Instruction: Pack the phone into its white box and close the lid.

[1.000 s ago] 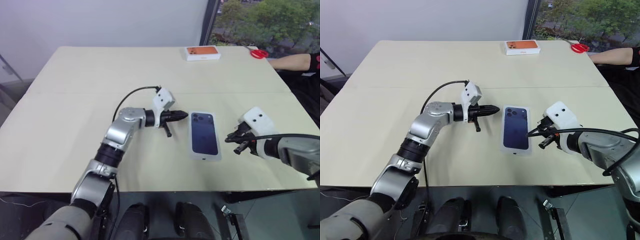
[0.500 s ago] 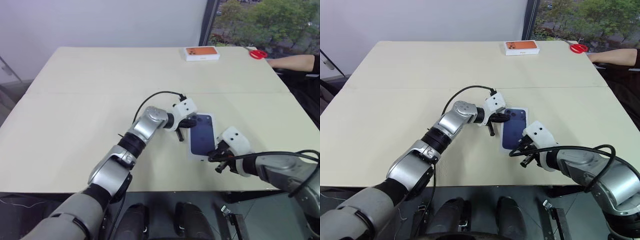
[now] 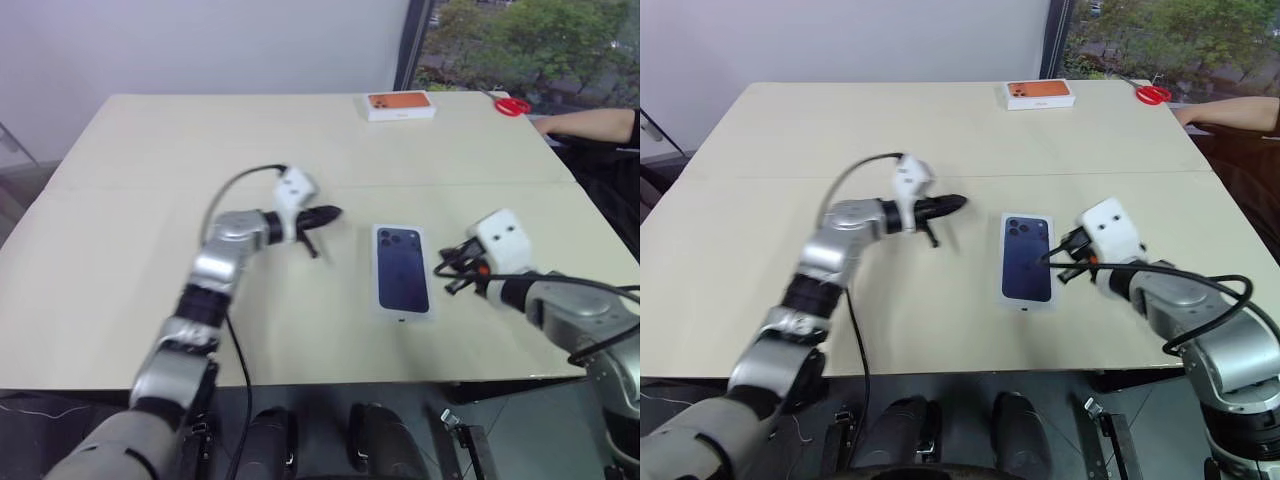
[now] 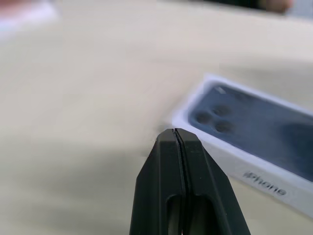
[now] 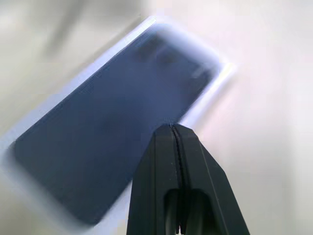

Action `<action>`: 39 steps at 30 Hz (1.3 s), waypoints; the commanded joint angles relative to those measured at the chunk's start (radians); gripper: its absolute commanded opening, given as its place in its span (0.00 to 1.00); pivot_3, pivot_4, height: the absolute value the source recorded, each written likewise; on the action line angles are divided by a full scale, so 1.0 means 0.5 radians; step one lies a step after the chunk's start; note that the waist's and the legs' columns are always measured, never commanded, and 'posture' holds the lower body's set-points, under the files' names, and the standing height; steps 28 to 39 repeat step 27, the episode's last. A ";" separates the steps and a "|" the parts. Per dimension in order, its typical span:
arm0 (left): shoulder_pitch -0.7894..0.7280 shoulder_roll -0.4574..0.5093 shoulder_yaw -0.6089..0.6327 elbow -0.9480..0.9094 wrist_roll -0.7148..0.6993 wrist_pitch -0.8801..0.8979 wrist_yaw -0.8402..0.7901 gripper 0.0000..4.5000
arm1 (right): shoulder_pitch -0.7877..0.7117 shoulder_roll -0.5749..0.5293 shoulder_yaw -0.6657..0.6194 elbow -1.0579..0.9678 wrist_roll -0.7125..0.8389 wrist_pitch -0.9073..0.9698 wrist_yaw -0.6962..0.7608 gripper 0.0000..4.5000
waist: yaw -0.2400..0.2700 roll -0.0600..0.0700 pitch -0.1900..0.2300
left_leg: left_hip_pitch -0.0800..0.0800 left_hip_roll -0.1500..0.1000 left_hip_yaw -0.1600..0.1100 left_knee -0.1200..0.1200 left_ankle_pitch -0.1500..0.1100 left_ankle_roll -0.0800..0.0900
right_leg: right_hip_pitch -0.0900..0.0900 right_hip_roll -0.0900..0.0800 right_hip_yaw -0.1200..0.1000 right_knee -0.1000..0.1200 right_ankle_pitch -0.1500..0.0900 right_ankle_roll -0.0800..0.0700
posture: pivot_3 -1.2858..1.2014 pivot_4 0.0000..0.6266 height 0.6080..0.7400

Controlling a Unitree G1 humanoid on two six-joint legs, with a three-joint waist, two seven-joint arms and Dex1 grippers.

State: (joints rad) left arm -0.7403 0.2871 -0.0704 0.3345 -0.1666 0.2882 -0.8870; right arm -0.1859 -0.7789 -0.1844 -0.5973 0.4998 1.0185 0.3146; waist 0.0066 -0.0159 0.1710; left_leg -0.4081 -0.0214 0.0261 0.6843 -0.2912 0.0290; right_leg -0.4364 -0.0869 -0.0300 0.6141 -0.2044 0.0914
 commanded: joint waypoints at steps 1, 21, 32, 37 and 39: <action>0.168 0.214 0.232 -0.266 -0.171 0.147 -0.042 0.00 | 0.003 0.014 -0.117 0.145 -0.099 -0.261 0.058 0.01 | 0.000 0.000 0.000 | 0.000 0.000 0.000 0.000 0.000 0.000 | 0.000 0.000 0.000 0.000 0.000 0.000 | 0.52 0.24 1.00; 0.964 0.741 0.745 -0.737 -0.442 0.424 0.149 0.00 | -0.143 0.285 -0.123 0.580 -0.077 -0.590 0.253 0.01 | 0.007 0.002 0.001 | 0.003 -0.001 -0.001 0.001 0.000 -0.001 | 0.004 -0.005 0.001 -0.001 0.000 -0.001 | 0.52 0.24 1.00; 1.014 0.797 0.776 -0.766 -0.504 0.474 0.164 0.00 | -0.144 0.305 -0.117 0.573 -0.088 -0.605 0.273 0.01 | 0.012 0.002 0.001 | 0.002 -0.001 0.000 0.001 0.000 -0.002 | 0.004 -0.007 0.001 -0.001 -0.003 -0.006 | 0.52 0.24 1.00; 1.014 0.797 0.776 -0.766 -0.504 0.474 0.164 0.00 | -0.144 0.305 -0.117 0.573 -0.088 -0.605 0.273 0.01 | 0.012 0.002 0.001 | 0.002 -0.001 0.000 0.001 0.000 -0.002 | 0.004 -0.007 0.001 -0.001 -0.003 -0.006 | 0.52 0.24 1.00; 1.014 0.797 0.776 -0.766 -0.504 0.474 0.164 0.00 | -0.144 0.305 -0.117 0.573 -0.088 -0.605 0.273 0.01 | 0.012 0.002 0.001 | 0.002 -0.001 0.000 0.001 0.000 -0.002 | 0.004 -0.007 0.001 -0.001 -0.003 -0.006 | 0.52 0.24 1.00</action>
